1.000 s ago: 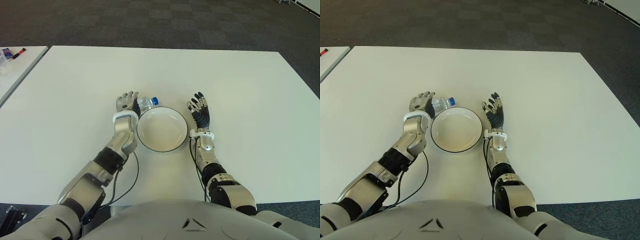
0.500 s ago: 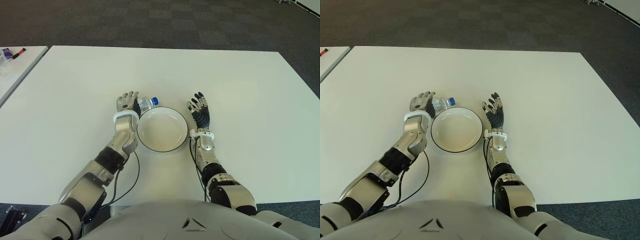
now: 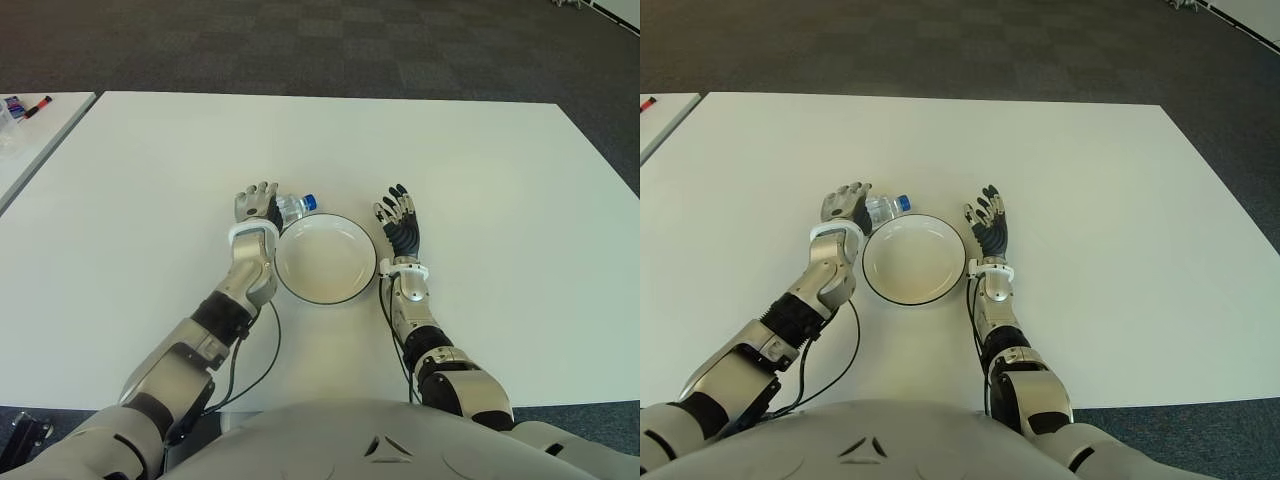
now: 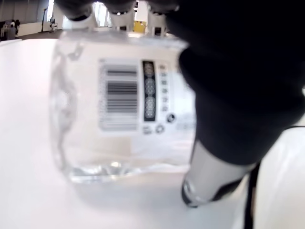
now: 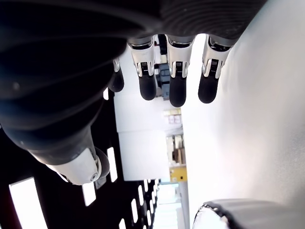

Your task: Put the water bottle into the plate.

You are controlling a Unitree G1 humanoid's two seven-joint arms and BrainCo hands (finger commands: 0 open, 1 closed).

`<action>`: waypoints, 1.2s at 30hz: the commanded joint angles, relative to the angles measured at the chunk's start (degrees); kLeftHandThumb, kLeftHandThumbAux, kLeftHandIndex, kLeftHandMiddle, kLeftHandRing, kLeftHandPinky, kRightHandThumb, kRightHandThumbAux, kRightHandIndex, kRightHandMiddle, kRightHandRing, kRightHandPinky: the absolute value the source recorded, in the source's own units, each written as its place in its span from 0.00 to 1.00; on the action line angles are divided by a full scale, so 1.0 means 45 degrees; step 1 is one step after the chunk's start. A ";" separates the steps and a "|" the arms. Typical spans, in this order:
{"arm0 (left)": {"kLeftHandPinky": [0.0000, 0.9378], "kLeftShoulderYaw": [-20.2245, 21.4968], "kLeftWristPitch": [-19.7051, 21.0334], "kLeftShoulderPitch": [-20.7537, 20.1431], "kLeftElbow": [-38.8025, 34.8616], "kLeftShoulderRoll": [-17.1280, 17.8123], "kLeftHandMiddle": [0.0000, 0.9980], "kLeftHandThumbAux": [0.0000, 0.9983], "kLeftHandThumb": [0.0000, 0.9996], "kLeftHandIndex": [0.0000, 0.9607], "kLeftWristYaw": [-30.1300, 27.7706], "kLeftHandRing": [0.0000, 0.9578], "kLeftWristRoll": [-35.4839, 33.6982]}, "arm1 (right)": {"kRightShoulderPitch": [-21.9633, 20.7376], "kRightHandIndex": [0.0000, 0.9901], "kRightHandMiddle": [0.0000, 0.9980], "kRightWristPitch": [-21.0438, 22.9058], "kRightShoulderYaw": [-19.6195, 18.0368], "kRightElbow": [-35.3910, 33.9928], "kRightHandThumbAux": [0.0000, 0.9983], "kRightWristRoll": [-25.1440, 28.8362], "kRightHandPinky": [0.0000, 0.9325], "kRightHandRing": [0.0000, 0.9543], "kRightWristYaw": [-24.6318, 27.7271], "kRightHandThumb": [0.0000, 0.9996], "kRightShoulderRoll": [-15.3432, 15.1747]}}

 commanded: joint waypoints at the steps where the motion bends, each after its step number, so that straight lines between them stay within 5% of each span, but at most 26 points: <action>1: 0.08 -0.0182 -0.0102 0.0178 0.0348 -0.0166 0.00 0.90 0.00 0.00 -0.0070 0.00 -0.0224 | 0.0813 0.08 0.13 0.0603 -0.0086 0.0495 0.71 0.0132 0.19 0.15 0.0013 0.04 0.0524; 19: 0.14 -0.0085 -0.0930 0.0348 0.0485 -0.0053 0.04 0.88 0.00 0.00 0.1024 0.04 -0.0388 | 0.0813 0.08 0.13 0.0568 -0.0123 0.0523 0.71 0.0191 0.20 0.15 0.0069 0.04 0.0556; 27: 0.23 -0.0012 -0.1166 0.0437 0.0694 -0.0056 0.11 0.78 0.27 0.00 0.1704 0.13 -0.0368 | 0.0825 0.09 0.14 0.0570 -0.0110 0.0494 0.73 0.0198 0.20 0.15 0.0080 0.05 0.0574; 36: 0.25 0.0129 -0.1270 0.0502 0.0777 -0.0122 0.14 0.71 0.47 0.00 0.2123 0.17 -0.0522 | 0.0846 0.08 0.13 0.0595 -0.0096 0.0463 0.73 0.0195 0.19 0.15 0.0113 0.04 0.0553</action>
